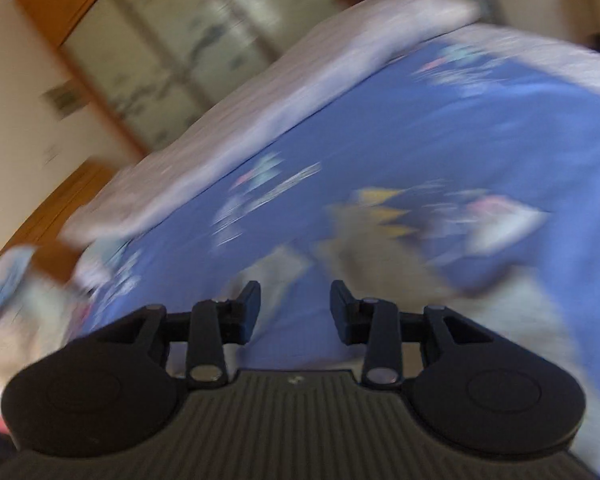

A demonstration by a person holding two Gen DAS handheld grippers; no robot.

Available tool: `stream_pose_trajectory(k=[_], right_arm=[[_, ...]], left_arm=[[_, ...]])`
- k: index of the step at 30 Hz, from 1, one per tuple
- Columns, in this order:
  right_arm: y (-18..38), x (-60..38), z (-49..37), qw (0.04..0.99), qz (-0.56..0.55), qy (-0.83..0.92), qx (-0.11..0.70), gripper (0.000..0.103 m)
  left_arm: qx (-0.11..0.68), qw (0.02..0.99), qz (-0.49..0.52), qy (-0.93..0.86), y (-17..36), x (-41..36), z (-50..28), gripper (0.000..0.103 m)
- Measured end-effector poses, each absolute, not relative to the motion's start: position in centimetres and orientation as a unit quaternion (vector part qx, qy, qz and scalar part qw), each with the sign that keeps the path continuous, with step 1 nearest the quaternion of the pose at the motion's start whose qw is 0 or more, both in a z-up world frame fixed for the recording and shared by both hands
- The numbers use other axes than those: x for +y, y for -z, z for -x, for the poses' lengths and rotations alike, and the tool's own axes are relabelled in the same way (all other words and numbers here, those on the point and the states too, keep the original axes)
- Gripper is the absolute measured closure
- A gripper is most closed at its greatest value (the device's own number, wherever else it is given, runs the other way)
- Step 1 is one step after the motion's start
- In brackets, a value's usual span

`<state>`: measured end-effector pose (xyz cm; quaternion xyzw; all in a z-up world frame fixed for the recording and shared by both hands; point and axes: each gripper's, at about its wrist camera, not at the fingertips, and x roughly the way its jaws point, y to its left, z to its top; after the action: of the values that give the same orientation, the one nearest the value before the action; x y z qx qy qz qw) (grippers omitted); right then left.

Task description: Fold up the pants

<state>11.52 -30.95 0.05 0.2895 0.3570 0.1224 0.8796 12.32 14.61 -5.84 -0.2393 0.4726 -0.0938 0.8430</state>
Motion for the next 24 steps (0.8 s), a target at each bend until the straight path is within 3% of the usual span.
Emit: stream_pose_trajectory(k=[3, 4, 6, 7, 8, 9, 10, 11, 13, 18, 21, 24], right_arm=[[1.5, -23.7, -18.0, 0.867, -0.24, -0.166, 0.405, 0.052], [2.3, -21.4, -20.2, 0.859, -0.228, -0.179, 0.421, 0.051], [4.5, -18.9, -24.7, 0.847, -0.203, -0.176, 0.458, 0.05], [5.9, -17.2, -26.6, 0.84, -0.191, -0.17, 0.479, 0.05], [7.3, -17.4, -27.5, 0.833, -0.187, -0.167, 0.494, 0.05], [9.0, -17.3, -28.6, 0.819, -0.191, -0.165, 0.515, 0.054], [10.4, -17.0, -29.1, 0.801, -0.195, -0.167, 0.541, 0.067], [10.8, -17.1, -29.7, 0.793, -0.193, -0.164, 0.554, 0.097], [8.7, -17.5, -30.6, 0.804, -0.202, -0.172, 0.531, 0.098], [-1.5, -29.0, -28.5, 0.873, -0.341, -0.155, 0.313, 0.098], [-3.7, -38.0, -24.2, 0.878, -0.414, -0.099, 0.218, 0.098], [-3.3, -44.5, -18.6, 0.881, -0.422, -0.035, 0.21, 0.098]], left_arm=[[0.473, 0.841, 0.245, 0.091, 6.8, 14.5, -14.1, 0.02], [0.478, 0.84, 0.242, 0.091, 7.2, 14.4, -14.6, 0.025], [0.491, 0.833, 0.234, 0.102, 8.0, 13.9, -15.0, 0.053], [0.501, 0.825, 0.235, 0.116, 8.5, 13.5, -15.1, 0.081], [0.511, 0.815, 0.239, 0.129, 9.0, 13.2, -15.3, 0.097], [0.515, 0.813, 0.237, 0.13, 9.1, 12.9, -15.2, 0.097], [0.51, 0.82, 0.227, 0.128, 8.7, 12.8, -14.9, 0.098], [0.499, 0.827, 0.222, 0.131, 7.9, 13.0, -14.5, 0.098], [0.462, 0.843, 0.236, 0.141, 5.3, 14.6, -13.6, 0.098], [0.401, 0.867, 0.265, 0.133, 0.1, 19.9, -10.0, 0.098], [0.417, 0.859, 0.268, 0.127, 0.6, 20.6, -7.9, 0.098], [0.468, 0.843, 0.241, 0.11, 3.2, 19.3, -6.7, 0.098]])
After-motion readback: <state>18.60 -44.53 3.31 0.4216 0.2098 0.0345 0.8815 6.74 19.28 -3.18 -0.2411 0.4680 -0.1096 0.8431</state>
